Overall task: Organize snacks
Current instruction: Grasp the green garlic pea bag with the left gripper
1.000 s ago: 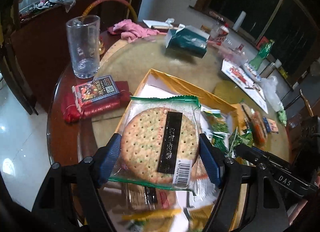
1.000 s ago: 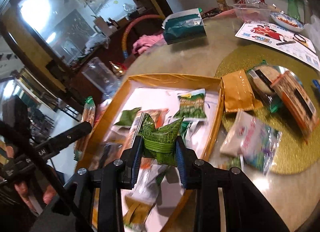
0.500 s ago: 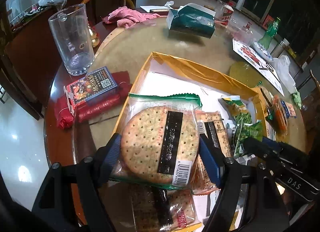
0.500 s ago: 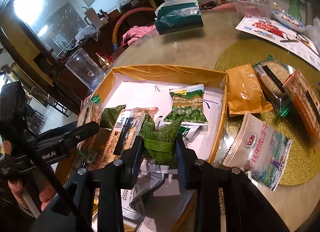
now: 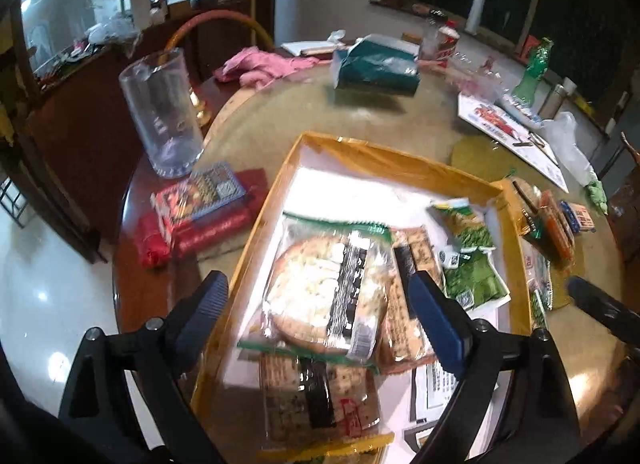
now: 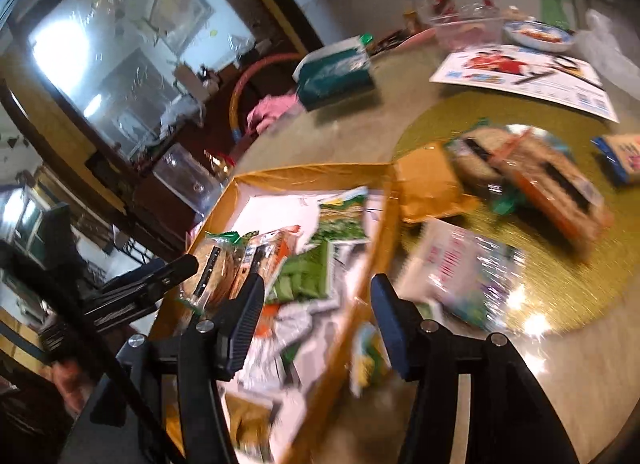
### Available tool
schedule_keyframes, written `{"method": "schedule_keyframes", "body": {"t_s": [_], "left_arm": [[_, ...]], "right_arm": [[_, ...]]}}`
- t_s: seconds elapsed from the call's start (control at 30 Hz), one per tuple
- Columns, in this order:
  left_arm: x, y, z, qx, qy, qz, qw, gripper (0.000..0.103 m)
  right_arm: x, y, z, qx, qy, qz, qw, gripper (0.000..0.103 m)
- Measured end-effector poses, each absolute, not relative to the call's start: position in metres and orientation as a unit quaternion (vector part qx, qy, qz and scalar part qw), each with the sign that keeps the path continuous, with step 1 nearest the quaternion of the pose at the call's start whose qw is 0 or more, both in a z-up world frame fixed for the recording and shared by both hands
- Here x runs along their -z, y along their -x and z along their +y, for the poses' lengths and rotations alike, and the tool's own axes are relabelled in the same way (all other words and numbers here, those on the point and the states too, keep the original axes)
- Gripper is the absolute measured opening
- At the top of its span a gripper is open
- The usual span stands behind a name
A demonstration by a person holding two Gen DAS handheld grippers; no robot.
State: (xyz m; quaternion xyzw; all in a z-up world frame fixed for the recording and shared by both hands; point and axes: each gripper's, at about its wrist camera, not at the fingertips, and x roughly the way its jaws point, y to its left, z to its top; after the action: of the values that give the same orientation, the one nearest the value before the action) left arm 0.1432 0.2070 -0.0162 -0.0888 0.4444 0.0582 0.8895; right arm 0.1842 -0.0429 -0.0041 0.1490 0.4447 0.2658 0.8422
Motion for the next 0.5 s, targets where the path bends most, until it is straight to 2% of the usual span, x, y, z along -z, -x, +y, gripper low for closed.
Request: {"method": "schedule_keyframes", "body": {"t_s": [0.1, 0.23, 0.33, 0.5], "left_arm": [[0.016, -0.130, 0.199, -0.034, 0.123, 0.430, 0.894, 0.092], [0.023, -0.118, 0.179, -0.040, 0.114, 0.443, 0.889, 0.093], [0.013, -0.100, 0.159, 0.008, 0.132, 0.418, 0.899, 0.093], [0.008, -0.096, 0.089, 0.081, 0.058, 0.433, 0.896, 0.093]], "right_arm": [[0.002, -0.166, -0.076, -0.255, -0.166, 0.435, 0.848, 0.058], [0.016, -0.145, -0.119, -0.227, -0.209, 0.439, 0.844, 0.059], [0.029, -0.132, -0.141, -0.220, -0.232, 0.452, 0.832, 0.059], [0.047, -0.120, -0.164, -0.203, -0.240, 0.463, 0.829, 0.059]]}}
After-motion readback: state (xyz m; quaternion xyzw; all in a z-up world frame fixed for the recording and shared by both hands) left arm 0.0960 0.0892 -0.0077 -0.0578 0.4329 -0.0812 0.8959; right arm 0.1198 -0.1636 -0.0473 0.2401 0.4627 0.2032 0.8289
